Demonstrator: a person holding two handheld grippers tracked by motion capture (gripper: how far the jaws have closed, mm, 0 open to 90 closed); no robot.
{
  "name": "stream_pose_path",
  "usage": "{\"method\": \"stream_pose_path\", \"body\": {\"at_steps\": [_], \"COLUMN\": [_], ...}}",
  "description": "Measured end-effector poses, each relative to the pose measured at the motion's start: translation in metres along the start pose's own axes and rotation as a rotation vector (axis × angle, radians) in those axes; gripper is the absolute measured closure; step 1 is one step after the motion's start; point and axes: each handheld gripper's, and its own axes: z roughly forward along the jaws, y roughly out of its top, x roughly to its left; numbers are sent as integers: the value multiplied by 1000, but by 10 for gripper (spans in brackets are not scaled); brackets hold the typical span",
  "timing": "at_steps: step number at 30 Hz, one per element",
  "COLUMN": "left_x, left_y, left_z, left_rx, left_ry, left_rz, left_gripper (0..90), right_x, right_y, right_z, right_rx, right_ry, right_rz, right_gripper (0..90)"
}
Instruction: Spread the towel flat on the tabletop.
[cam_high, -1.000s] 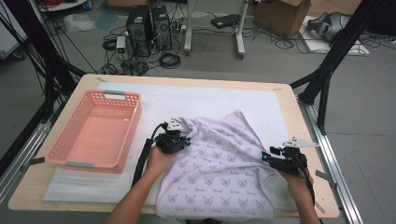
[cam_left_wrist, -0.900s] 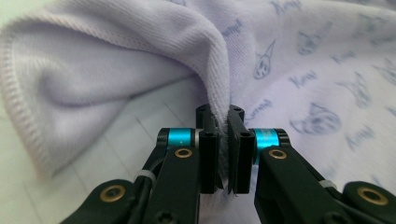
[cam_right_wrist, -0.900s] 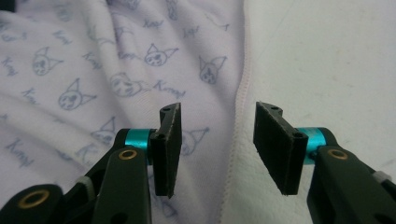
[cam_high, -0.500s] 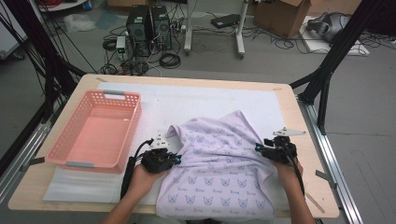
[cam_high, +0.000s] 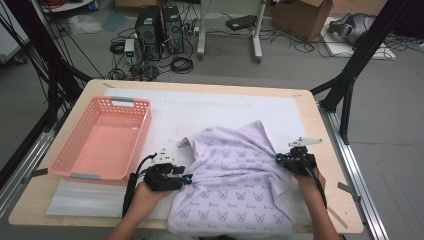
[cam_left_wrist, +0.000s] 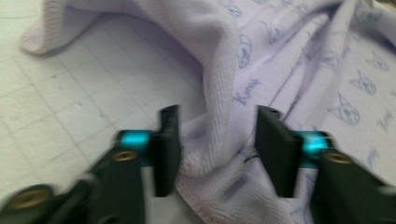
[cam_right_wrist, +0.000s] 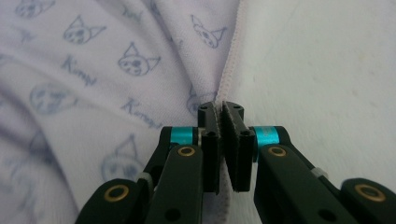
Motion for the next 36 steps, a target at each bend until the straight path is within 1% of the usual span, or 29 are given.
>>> {"method": "stream_pose_path", "body": {"at_steps": [1,3,5,6,7,9,10,11,13,14,15,16,18,20,21,22,23,24,25,26,28,29,30,31,32,33,34,35,36], "left_x": [2,7,14,18,22,30,32,35,40,43,46,49,56,63,65,67,68,68,67,65,61,57,54,51,49,49,47,45,46], "left_y": [4,12,22,27,32,41,45,49,56,60,62,64,68,69,70,70,70,70,69,68,66,66,66,66,66,65,65,66,68], "left_z": [-1,-2,-1,0,2,7,11,13,19,22,24,27,35,45,50,55,60,64,68,72,79,81,83,84,84,84,84,85,85], "left_rx": [-15,-32,-42,-52,-56,-66,-67,-67,-75,-82,-103,-103,-90,-83,-59,-38,-28,-23,-15,-3,31,36,41,54,55,48,50,50,50], "left_ry": [8,17,22,29,35,57,70,77,101,107,107,114,143,162,173,184,191,195,199,206,224,242,260,279,275,232,228,240,260], "left_rz": [-9,-21,-43,-62,-73,-93,-96,-88,-96,-99,-106,-118,-136,-147,-153,-146,-143,-148,-137,-112,-51,-19,7,43,85,110,149,177,187], "left_gripper": [430,396,395,394,394,400,400,406,427,432,435,446,443,445,448,442,444,442,437,431,415,398,405,409,436,547,684,764,824], "right_x": [-1,-4,-7,-9,-11,-12,-12,-12,-13,-13,-13,-13,-13,-14,-14,-14,-14,-13,-13,-13,-12,-12,-12,-11,-11,-10,-9,-8,-7], "right_y": [-4,-11,-18,-21,-24,-26,-26,-25,-24,-23,-23,-22,-22,-21,-21,-21,-21,-22,-22,-22,-21,-21,-20,-20,-19,-18,-17,-16,-15], "right_z": [-4,-13,-21,-24,-26,-30,-31,-32,-34,-36,-37,-38,-41,-41,-41,-40,-40,-39,-39,-38,-38,-38,-37,-37,-37,-36,-35,-34,-33], "right_rx": [8,17,19,17,6,-20,-33,-46,-77,-90,-101,-110,-119,-130,-131,-131,-130,-129,-127,-126,-127,-128,-136,-138,-138,-139,-141,-138,-139], "right_ry": [2,-8,-5,-6,7,17,16,14,20,17,20,23,24,26,27,29,31,32,35,37,41,46,48,54,54,56,59,60,62], "right_rz": [-1,-15,-14,-13,-12,-12,-10,-5,9,12,15,13,14,17,18,23,20,19,17,15,16,21,19,19,19,17,10,10,7], "right_gripper": [854,853,851,846,835,784,758,739,720,714,713,709,706,701,699,699,697,697,695,693,689,685,684,682,681,679,678,677,677]}}
